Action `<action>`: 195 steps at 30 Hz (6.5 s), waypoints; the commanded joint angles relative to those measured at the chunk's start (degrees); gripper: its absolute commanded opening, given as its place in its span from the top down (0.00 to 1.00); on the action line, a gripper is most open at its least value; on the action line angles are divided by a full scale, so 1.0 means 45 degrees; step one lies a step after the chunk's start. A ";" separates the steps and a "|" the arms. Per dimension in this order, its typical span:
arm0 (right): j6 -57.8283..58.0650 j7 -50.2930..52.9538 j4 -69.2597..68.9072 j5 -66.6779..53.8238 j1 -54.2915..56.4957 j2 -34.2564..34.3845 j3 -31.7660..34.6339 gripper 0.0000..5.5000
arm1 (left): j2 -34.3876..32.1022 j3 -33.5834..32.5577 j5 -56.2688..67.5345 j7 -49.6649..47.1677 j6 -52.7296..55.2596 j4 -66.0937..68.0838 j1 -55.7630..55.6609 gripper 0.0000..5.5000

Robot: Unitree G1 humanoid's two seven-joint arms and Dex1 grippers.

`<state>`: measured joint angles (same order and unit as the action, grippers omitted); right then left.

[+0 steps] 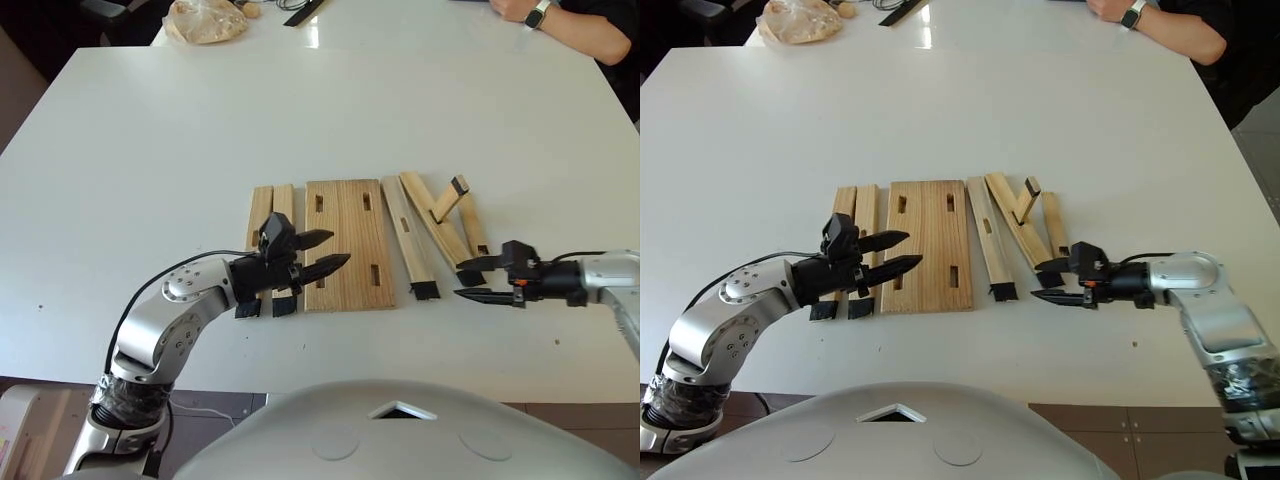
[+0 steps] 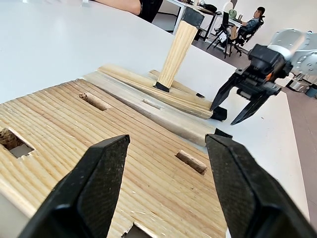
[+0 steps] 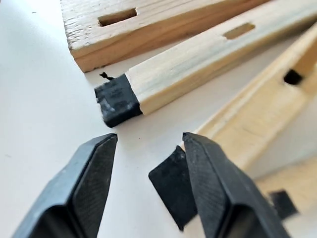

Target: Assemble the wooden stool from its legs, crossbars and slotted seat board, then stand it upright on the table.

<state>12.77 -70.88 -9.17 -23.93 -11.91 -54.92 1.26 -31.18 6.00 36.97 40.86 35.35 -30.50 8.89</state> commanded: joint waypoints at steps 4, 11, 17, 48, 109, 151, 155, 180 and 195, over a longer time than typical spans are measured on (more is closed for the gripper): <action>0.2610 0.3905 -0.4122 -0.0056 -0.2234 0.0934 0.1959 0.45 | 0.0077 -0.0479 -0.0142 -0.0666 -0.0126 -0.0744 0.1233 0.48; 0.3517 0.7502 -0.4777 0.1800 -0.2063 0.3051 0.0420 0.45 | 0.0113 -0.0411 -0.0144 -0.0818 -0.0018 -0.0650 0.0905 0.48; 0.4152 0.8663 -0.5287 0.1841 -0.1984 0.3998 0.0445 0.38 | 0.0187 -0.0436 -0.0069 -0.0924 -0.0029 -0.0828 0.1144 0.48; 0.3615 0.9636 -0.3439 0.2539 -0.1975 0.5626 0.0087 0.62 | 0.0180 -0.0535 0.0106 -0.0970 0.0220 -0.0772 0.0930 0.48; 0.6831 1.5160 -0.1911 -0.8785 1.1018 1.1065 0.2775 0.62 | 0.9164 -0.1566 1.1226 -0.8471 -0.3661 0.3469 -0.6018 0.31; 0.8863 1.3428 -0.3365 -1.6073 0.7151 0.7635 0.1600 0.62 | 0.3119 -0.3760 1.2535 -0.3717 0.2803 0.2314 -0.6194 0.31; 0.9258 1.2015 -0.2956 -1.6095 0.6918 0.6674 0.1701 0.62 | 0.2547 -0.3773 1.3064 -0.3468 0.3144 0.2290 -0.6436 0.31; 0.9543 0.8764 -0.1959 -1.4983 0.6614 0.4986 0.1868 0.62 | 0.1888 -0.4234 1.4336 -0.3525 0.2848 0.2201 -0.5855 0.59; 0.9717 0.8262 -0.2103 -1.4079 0.6361 0.4960 0.1836 0.45 | 0.1442 -0.3888 1.3199 -0.2473 0.3007 0.2003 -0.5643 0.60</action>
<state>56.23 -35.06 -19.52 -87.69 16.55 -32.02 9.01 -24.82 -11.63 96.14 28.04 49.15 -20.30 -16.57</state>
